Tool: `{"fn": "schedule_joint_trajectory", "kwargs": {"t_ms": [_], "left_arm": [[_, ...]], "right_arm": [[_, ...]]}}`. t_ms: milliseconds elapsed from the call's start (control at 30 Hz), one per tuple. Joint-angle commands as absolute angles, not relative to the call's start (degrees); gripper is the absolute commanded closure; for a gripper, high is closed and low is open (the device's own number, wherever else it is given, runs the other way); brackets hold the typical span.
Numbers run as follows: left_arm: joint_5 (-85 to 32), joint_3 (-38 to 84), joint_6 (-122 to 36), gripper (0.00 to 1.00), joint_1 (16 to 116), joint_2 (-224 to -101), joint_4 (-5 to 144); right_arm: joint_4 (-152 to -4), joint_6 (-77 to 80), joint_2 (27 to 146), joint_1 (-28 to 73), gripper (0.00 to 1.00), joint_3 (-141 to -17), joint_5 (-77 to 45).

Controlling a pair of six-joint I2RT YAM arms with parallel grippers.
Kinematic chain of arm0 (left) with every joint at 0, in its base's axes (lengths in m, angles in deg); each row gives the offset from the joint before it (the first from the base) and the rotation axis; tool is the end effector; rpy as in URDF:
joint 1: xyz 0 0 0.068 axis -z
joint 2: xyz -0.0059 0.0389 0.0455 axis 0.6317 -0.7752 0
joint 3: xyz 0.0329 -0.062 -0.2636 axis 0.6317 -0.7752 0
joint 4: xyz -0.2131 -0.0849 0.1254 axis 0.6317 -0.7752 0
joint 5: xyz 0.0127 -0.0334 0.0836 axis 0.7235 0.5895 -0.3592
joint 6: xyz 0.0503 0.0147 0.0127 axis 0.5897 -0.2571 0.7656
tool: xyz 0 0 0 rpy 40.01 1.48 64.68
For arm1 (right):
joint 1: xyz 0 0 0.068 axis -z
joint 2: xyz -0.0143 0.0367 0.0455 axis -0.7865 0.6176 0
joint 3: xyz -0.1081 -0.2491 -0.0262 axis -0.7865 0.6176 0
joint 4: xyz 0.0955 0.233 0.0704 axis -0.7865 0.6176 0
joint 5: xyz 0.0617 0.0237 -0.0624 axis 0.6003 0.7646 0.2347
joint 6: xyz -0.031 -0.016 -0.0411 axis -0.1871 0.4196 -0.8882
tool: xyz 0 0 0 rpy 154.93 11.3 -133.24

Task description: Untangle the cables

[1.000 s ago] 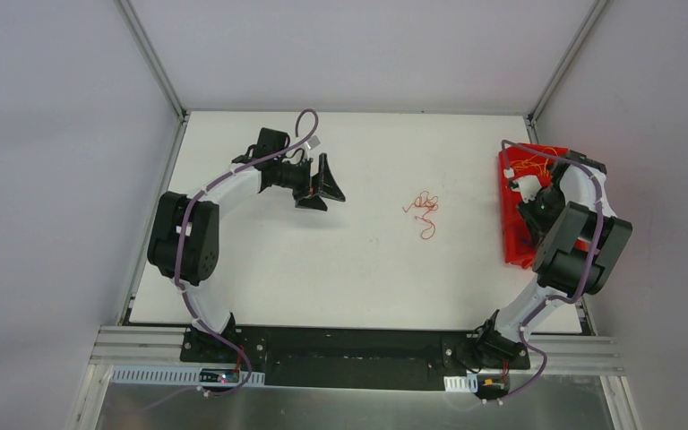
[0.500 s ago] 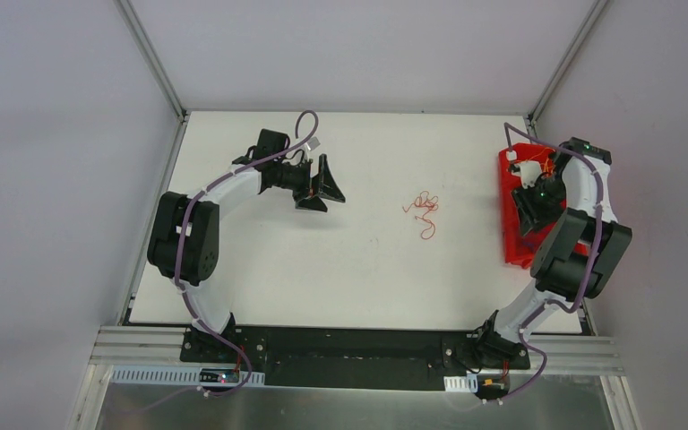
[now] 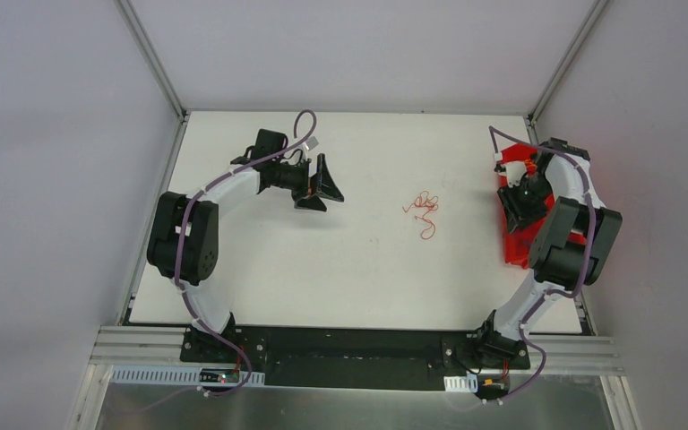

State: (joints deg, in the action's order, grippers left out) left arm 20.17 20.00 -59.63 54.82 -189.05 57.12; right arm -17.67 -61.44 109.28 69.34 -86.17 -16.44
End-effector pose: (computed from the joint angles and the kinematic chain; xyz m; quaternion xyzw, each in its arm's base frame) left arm 0.3606 -0.1314 0.2258 0.0959 0.8283 -0.5248 0.1710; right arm 0.3333 -0.1000 0.2316 -0.3324 0.9382 0.0102 0.0959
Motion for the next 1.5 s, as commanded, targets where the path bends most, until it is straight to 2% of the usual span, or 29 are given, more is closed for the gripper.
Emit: {"fn": "schedule_joint_trajectory", "kwargs": {"t_ms": [0, 500, 633, 800, 1033, 1167, 1467], "left_arm": [[21.72, 19.52, -60.29, 0.06, 54.29, -189.08, 58.16], [22.03, 19.69, -60.56, 0.06, 54.23, -189.9, 58.15], [22.16, 19.71, -60.6, 0.06, 54.21, -189.88, 58.16], [22.08, 19.44, -60.52, 0.06, 54.12, -189.73, 58.21], [22.41, 19.31, -60.6, 0.06, 54.1, -190.37, 58.29], [22.51, 19.34, -60.57, 0.06, 53.95, -190.09, 58.29], [22.36, 19.17, -60.65, 0.06, 53.94, -190.0, 58.27]], "right_arm": [[-20.24, -58.71, 109.2, 67.81, 0.6, -84.59, -17.73], [-26.26, -56.79, 110.74, 66.65, 0.64, -80.78, -27.21], [-25.81, -56.92, 110.09, 66.68, 0.87, -80.7, -26.86], [-22.93, -57.6, 108.26, 67.28, 0.99, -82.91, -26.18], [-16.29, -60.21, 106.29, 70.03, 1.0, -87.27, -19.61], [-15.41, -60.41, 106.15, 70.79, 1.0, -87.78, -20.39], [-31.56, -61.34, 106.05, 68.87, 1.0, -79.26, -40.79]]}}
